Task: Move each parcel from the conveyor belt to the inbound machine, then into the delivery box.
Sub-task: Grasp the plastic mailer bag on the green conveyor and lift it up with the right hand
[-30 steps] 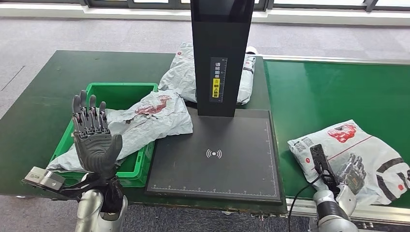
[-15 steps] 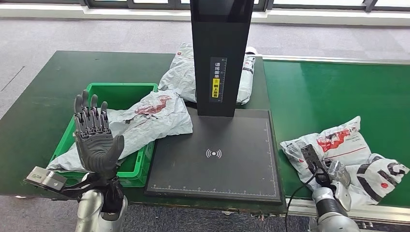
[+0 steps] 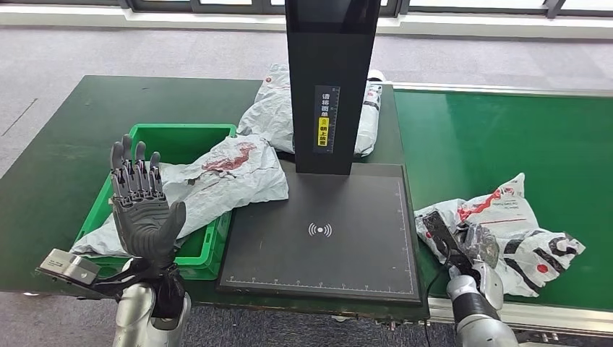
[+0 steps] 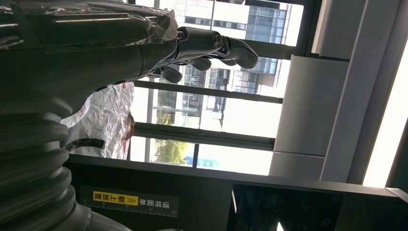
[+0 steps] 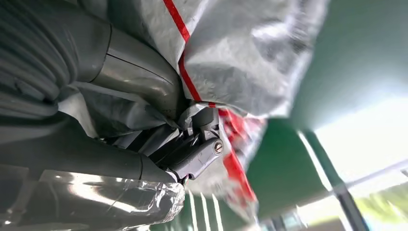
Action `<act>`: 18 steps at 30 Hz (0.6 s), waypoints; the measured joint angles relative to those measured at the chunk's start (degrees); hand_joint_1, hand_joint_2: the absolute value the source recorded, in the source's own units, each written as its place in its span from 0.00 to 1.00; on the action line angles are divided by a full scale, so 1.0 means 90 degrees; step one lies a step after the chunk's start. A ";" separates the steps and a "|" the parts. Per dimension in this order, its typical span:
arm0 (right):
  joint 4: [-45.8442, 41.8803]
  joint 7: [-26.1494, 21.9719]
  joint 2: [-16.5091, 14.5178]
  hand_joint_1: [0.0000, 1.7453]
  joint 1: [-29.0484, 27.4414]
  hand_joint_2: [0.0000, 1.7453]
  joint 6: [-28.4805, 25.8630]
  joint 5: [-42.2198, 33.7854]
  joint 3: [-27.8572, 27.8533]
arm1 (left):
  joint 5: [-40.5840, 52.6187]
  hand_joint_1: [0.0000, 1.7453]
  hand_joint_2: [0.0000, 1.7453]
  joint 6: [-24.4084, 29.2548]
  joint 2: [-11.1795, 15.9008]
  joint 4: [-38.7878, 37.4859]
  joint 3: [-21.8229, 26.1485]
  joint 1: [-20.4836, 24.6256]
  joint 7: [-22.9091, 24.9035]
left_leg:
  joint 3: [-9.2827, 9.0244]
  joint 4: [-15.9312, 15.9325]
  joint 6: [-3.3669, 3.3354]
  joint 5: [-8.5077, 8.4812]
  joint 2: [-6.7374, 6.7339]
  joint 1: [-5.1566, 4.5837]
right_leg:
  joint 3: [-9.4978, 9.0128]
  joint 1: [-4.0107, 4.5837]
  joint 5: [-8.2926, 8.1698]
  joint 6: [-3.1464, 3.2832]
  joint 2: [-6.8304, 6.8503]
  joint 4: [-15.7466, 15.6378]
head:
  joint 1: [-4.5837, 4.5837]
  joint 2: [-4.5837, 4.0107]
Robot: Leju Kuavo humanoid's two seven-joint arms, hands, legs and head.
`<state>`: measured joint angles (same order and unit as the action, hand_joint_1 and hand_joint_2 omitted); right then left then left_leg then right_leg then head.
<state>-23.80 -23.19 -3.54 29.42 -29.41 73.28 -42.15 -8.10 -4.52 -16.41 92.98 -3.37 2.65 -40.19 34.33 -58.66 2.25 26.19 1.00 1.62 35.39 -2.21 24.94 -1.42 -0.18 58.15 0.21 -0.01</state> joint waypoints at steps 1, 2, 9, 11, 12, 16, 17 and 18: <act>-0.0161 -0.0306 -0.0097 1.00 -0.0043 1.00 -0.0170 -0.0143 0.0053 | 0.0004 0.00 1.00 0.0000 0.0000 0.0000 0.0000 0.0000 0.0000 | 0.0000 0.0000 0.0000 0.0000 -0.0001 0.0000 | 0.0001 0.0000 0.0000 0.0000 -0.0003 0.0000 | 0.0001 0.0001; -0.0373 -0.0598 -0.0211 1.00 -0.0093 1.00 -0.0322 -0.0287 0.0132 | 0.0008 0.00 1.00 -0.0001 0.0000 0.0000 0.0001 0.0000 0.0000 | -0.0002 0.0000 0.0001 0.0001 -0.0003 0.0000 | 0.0003 0.0000 0.0000 0.0000 -0.0007 0.0000 | 0.0001 0.0001; -0.1026 -0.1037 -0.0559 1.00 -0.0237 1.00 -0.0506 -0.0563 0.0437 | 0.0011 0.00 1.00 -0.0002 0.0000 0.0000 0.0000 0.0000 0.0000 | -0.0005 0.0001 0.0001 0.0001 -0.0008 0.0001 | 0.0008 0.0001 0.0000 0.0000 -0.0013 0.0000 | -0.0002 0.0000; -0.1083 -0.1049 -0.0593 1.00 -0.0252 1.00 -0.0507 -0.0577 0.0467 | 0.0012 0.00 1.00 -0.0002 0.0000 0.0000 0.0000 0.0000 0.0000 | -0.0004 0.0001 0.0001 0.0001 -0.0007 0.0001 | 0.0008 0.0001 0.0001 0.0001 -0.0010 0.0000 | -0.0002 0.0000; -0.1270 -0.1126 -0.0676 1.00 -0.0314 1.00 -0.0539 -0.0695 0.0538 | 0.0014 0.00 1.00 -0.0004 0.0000 0.0000 0.0000 0.0000 0.0000 | -0.0002 0.0001 0.0001 0.0001 -0.0005 0.0001 | 0.0007 0.0001 0.0001 0.0001 -0.0005 0.0000 | -0.0002 0.0001; -0.3149 -0.1636 -0.1267 1.00 -0.0939 1.00 -0.0990 -0.1851 0.1383 | 0.0029 0.00 1.00 -0.0029 0.0000 -0.0016 0.0001 0.0003 0.0000 | 0.0002 0.0001 0.0002 0.0001 -0.0005 0.0001 | 0.0011 0.0000 0.0001 0.0001 -0.0009 0.0001 | -0.0001 -0.0001; -0.3455 -0.1690 -0.1344 1.00 -0.1035 1.00 -0.1038 -0.1997 0.1564 | 0.0035 0.00 1.00 -0.0032 0.0000 -0.0027 0.0000 0.0005 0.0000 | 0.0001 0.0001 0.0002 0.0001 -0.0006 0.0001 | 0.0012 0.0000 0.0001 0.0001 -0.0011 0.0001 | -0.0001 -0.0001; -0.3752 -0.1742 -0.1417 1.00 -0.1121 1.00 -0.1079 -0.2127 0.1747 | 0.0043 0.00 1.00 -0.0033 0.0000 -0.0040 0.0000 0.0007 0.0000 | 0.0001 0.0001 0.0002 0.0001 -0.0006 0.0001 | 0.0013 0.0001 0.0001 0.0001 -0.0011 0.0001 | -0.0002 -0.0001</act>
<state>-57.57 -38.86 -16.30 19.33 -39.13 54.14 -26.42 -7.71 -4.82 -16.41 92.62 -3.37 2.72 -40.19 34.34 -58.64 2.27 26.20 0.94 1.63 35.51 -2.20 24.95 -1.41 -0.28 58.16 0.20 -0.02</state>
